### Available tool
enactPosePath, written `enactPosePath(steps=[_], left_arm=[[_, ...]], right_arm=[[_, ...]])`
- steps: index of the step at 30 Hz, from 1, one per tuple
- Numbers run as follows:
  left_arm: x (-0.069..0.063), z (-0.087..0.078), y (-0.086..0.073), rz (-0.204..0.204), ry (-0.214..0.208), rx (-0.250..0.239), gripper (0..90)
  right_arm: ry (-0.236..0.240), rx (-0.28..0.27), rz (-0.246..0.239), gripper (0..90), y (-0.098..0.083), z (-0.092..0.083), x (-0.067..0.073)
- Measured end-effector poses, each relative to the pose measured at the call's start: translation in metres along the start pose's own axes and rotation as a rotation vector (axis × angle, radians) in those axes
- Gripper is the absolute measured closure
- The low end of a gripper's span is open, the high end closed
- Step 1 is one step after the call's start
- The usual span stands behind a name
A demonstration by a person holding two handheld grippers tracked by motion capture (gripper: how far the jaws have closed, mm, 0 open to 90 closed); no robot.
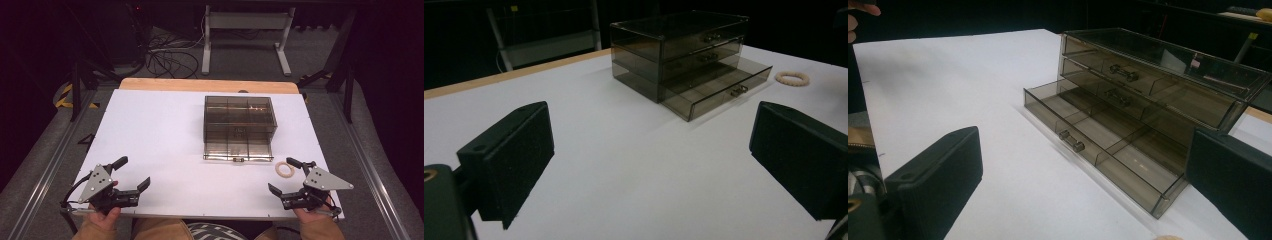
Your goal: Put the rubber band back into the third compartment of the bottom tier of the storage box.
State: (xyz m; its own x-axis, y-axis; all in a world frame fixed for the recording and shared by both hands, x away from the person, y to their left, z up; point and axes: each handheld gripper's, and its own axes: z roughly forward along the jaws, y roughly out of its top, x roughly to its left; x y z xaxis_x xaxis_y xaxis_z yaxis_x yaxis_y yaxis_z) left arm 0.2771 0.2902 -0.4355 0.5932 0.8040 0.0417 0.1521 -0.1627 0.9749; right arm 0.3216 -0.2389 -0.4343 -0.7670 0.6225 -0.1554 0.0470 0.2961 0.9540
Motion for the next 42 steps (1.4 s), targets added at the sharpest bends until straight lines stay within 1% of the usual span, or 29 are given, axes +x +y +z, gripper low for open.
enactPosePath(steps=[1, 4, 7, 10, 12, 15, 17, 19, 23, 26, 29, 32, 35, 38, 40, 42], left_arm=[[0.000, 0.000, 0.000, -0.004, 0.002, -0.004, 4.7], [0.000, 0.000, 0.000, 0.002, 0.007, -0.005, 4.9], [-0.001, -0.001, 0.000, 0.018, 0.021, -0.004, 5.1], [0.000, -0.001, 0.000, 0.025, 0.021, -0.004, 5.4], [0.000, -0.001, 0.000, 0.022, 0.022, -0.005, 5.4], [-0.001, -0.002, -0.001, 0.006, 0.017, -0.011, 5.3], [0.000, -0.002, -0.001, 0.008, 0.014, -0.016, 5.4], [0.001, -0.002, -0.001, 0.002, 0.020, -0.015, 5.4], [0.001, -0.001, -0.001, 0.005, 0.029, -0.010, 5.6], [0.000, -0.001, -0.001, 0.008, 0.036, -0.011, 5.7], [-0.001, 0.000, -0.001, 0.014, 0.038, -0.008, 5.6], [-0.001, 0.000, -0.002, 0.012, 0.041, -0.006, 5.7], [0.000, 0.000, -0.002, 0.012, 0.042, -0.004, 5.7], [0.000, 0.001, -0.002, 0.009, 0.061, 0.002, 5.8], [0.001, 0.001, -0.002, 0.003, 0.057, 0.006, 5.8], [0.002, 0.001, -0.003, -0.006, 0.056, 0.000, 5.8]], right_arm=[[0.000, 0.001, 0.001, 3.1, 0.000, 0.000, 0.000], [-0.002, 0.009, 0.006, 3.7, 0.000, 0.000, 0.000], [-0.002, 0.011, 0.005, 4.6, 0.000, 0.000, 0.000], [-0.003, 0.015, 0.000, 5.4, 0.000, 0.001, 0.000], [-0.001, 0.016, -0.003, 6.0, 0.001, 0.001, 0.001], [-0.002, 0.021, -0.003, 6.8, 0.001, 0.002, 0.001], [0.000, 0.023, 0.000, 7.2, 0.001, 0.002, 0.001], [-0.002, 0.027, 0.000, 7.6, 0.001, 0.002, 0.001], [-0.009, 0.033, 0.003, 8.2, 0.002, 0.002, 0.000], [-0.033, 0.055, 0.027, 8.1, 0.005, 0.003, -0.004], [-0.063, 0.075, 0.025, 8.6, 0.008, 0.004, -0.009], [-0.085, 0.082, 0.028, 8.6, 0.011, 0.003, -0.016], [-0.098, 0.088, 0.050, 8.6, 0.013, 0.003, -0.024], [-0.110, 0.094, 0.063, 8.6, 0.015, 0.004, -0.031], [-0.117, 0.100, 0.071, 8.6, 0.015, 0.005, -0.034], [-0.119, 0.105, 0.076, 8.6, 0.016, 0.006, -0.038]])
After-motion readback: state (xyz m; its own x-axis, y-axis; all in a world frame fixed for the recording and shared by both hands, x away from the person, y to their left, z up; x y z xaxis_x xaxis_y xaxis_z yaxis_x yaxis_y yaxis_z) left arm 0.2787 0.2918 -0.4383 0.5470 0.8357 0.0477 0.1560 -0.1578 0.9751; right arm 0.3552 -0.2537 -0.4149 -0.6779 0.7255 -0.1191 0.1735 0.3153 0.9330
